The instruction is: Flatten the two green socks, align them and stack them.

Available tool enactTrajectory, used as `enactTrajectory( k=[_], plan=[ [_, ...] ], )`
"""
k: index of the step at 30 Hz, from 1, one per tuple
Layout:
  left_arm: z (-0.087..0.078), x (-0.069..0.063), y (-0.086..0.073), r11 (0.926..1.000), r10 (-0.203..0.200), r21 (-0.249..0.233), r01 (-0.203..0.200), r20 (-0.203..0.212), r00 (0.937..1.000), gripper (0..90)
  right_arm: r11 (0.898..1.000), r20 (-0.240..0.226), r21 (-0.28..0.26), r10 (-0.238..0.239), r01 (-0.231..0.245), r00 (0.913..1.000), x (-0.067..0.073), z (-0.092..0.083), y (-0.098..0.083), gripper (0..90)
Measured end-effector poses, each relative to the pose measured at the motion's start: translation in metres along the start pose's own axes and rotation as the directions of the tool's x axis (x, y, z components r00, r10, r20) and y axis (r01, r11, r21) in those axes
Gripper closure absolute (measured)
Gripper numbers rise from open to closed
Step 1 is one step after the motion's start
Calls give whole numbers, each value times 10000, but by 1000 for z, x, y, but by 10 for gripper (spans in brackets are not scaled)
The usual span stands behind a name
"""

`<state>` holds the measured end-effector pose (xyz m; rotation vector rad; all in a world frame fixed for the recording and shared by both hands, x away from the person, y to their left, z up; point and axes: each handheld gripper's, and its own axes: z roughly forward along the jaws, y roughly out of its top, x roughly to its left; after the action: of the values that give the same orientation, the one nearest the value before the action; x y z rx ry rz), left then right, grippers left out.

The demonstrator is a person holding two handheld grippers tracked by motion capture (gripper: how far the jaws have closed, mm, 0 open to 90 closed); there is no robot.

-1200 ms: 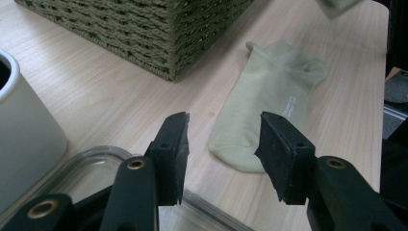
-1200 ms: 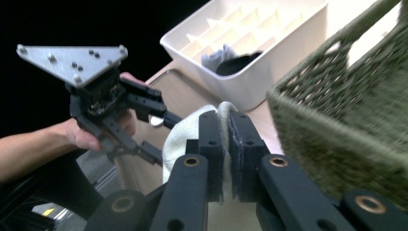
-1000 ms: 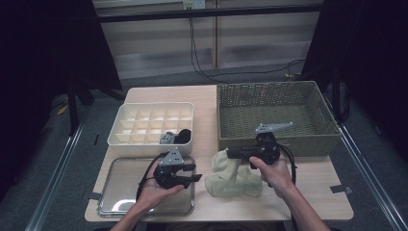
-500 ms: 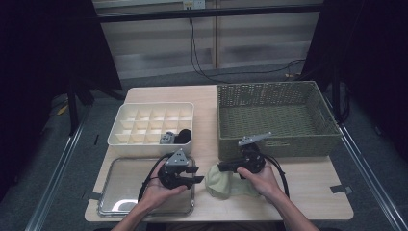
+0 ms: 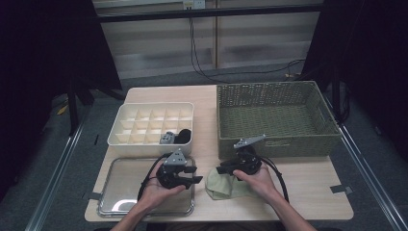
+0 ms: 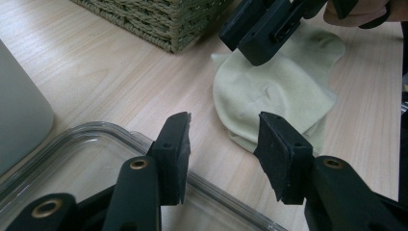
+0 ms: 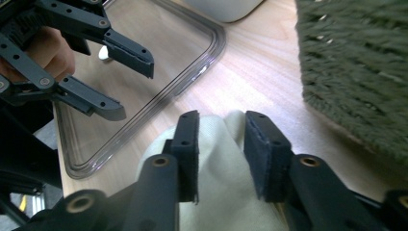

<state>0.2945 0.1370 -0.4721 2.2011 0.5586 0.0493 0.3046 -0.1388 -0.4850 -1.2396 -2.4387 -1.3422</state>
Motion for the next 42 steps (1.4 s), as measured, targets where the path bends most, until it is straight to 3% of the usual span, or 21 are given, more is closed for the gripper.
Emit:
enactTrajectory(
  k=[10, 14, 19, 24, 27, 32, 36, 37, 42],
  plan=[
    [-7, 3, -3, 9999, -102, -92, 101, -115, 9999, 540, 9991, 136, -250, -345, 349, 9993, 22, -11, 0, 654],
    [-9, 3, -4, 9999, -147, -79, 146, -102, 9998, 539, 9988, 146, -407, -265, 271, 9995, 21, -15, 3, 662],
    [-10, 3, -4, 9997, -196, -121, 195, -141, 9997, 539, 9994, -199, -72, -333, 332, 9992, 30, -8, -5, 718],
    [-9, 3, -4, 9998, -136, -137, 134, -128, 9998, 539, 9979, -192, 366, -522, 529, 9985, 40, 4, -13, 720],
    [-9, 3, -4, 9999, -132, -69, 131, -126, 9998, 538, 9972, -210, 366, -646, 653, 9977, 44, 13, -11, 695],
    [-10, 3, -4, 9998, -138, -130, 136, -133, 9998, 538, 9920, 5, 855, -927, 924, 9957, 44, 30, -14, 638],
    [-12, 3, -4, 9998, -123, -176, 120, -140, 9998, 537, 9872, 392, 1004, -1285, 1240, 9909, 47, 32, -15, 734],
    [-12, 2, -4, 9998, -135, -172, 133, -137, 9998, 537, 9873, 566, 963, -1319, 1261, 9896, 45, 33, -16, 817],
    [-11, 1, -4, 9999, -89, -148, 87, -79, 9999, 538, 9937, 393, 645, -941, 915, 9948, 38, 32, -15, 846]
  ],
)
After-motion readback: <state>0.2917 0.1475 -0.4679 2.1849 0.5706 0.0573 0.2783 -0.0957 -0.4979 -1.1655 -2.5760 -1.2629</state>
